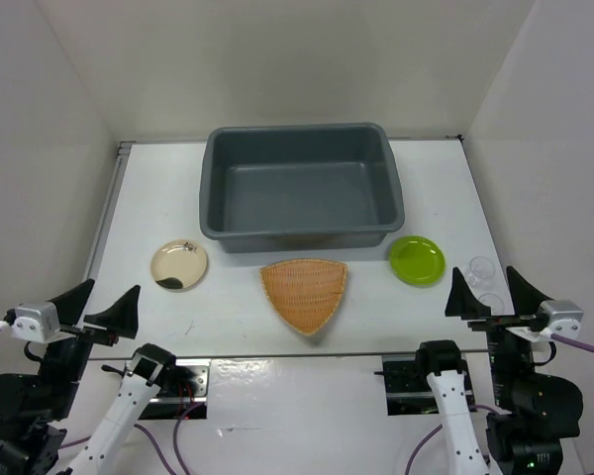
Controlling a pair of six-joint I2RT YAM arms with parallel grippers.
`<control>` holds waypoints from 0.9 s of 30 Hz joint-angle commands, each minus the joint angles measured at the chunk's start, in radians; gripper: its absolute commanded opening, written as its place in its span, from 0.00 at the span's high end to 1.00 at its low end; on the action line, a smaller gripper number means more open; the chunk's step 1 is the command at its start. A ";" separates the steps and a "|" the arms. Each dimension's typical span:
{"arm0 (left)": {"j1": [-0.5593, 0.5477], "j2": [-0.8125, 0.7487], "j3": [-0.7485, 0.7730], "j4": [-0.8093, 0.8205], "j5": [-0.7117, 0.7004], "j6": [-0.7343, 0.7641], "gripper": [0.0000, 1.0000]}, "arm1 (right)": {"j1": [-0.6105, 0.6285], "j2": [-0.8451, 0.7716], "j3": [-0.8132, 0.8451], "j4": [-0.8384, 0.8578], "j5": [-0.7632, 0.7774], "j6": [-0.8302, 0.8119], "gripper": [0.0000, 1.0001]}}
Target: Place the mixed dishes into the plastic bin
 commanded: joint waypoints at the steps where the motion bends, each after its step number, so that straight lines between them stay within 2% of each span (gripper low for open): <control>1: 0.007 -0.127 0.000 0.042 -0.035 -0.001 0.00 | -0.008 -0.083 0.002 -0.005 -0.082 -0.034 0.01; 5: 0.007 -0.118 -0.009 0.065 0.060 0.045 0.00 | -0.026 -0.083 0.011 -0.028 -0.356 -0.170 0.01; 7: -0.002 -0.084 -0.009 0.075 0.061 0.045 0.00 | -0.036 -0.083 0.011 -0.028 -0.415 -0.198 0.01; 10: 0.024 0.024 0.009 0.075 0.060 0.009 0.00 | -0.055 -0.083 0.011 -0.040 -0.452 -0.220 0.01; 12: 0.039 0.100 0.024 0.066 0.100 -0.049 0.00 | -0.066 -0.083 0.011 -0.031 -0.426 -0.209 0.01; 13: 0.056 0.193 0.055 0.049 0.151 -0.075 0.00 | -0.066 -0.083 0.011 -0.031 -0.415 -0.197 0.01; 15: 0.067 0.294 0.087 0.006 0.182 -0.157 0.00 | -0.066 -0.083 0.011 -0.031 -0.404 -0.197 0.01; 16: 0.067 0.389 0.096 0.006 0.250 -0.251 0.00 | -0.075 -0.083 0.011 -0.031 -0.404 -0.197 0.01; 18: 0.067 0.498 0.040 0.044 0.376 -0.353 0.00 | -0.075 -0.083 0.011 -0.031 -0.404 -0.197 0.01; 20: 0.067 0.557 -0.055 0.152 0.575 -0.470 0.00 | -0.085 -0.083 0.011 -0.031 -0.404 -0.197 0.01; 21: 0.067 0.584 -0.160 0.185 0.605 -0.508 0.00 | -0.085 -0.083 0.011 -0.031 -0.404 -0.197 0.01; 23: 0.067 0.566 -0.260 0.289 0.648 -0.589 0.00 | -0.094 -0.083 0.011 -0.031 -0.404 -0.197 0.01; 25: 0.067 0.496 -0.371 0.335 0.648 -0.628 0.00 | -0.094 -0.083 0.011 -0.031 -0.404 -0.197 0.01; 27: 0.067 0.496 -0.426 0.387 0.689 -0.671 0.00 | -0.094 -0.083 0.011 -0.031 -0.404 -0.197 0.01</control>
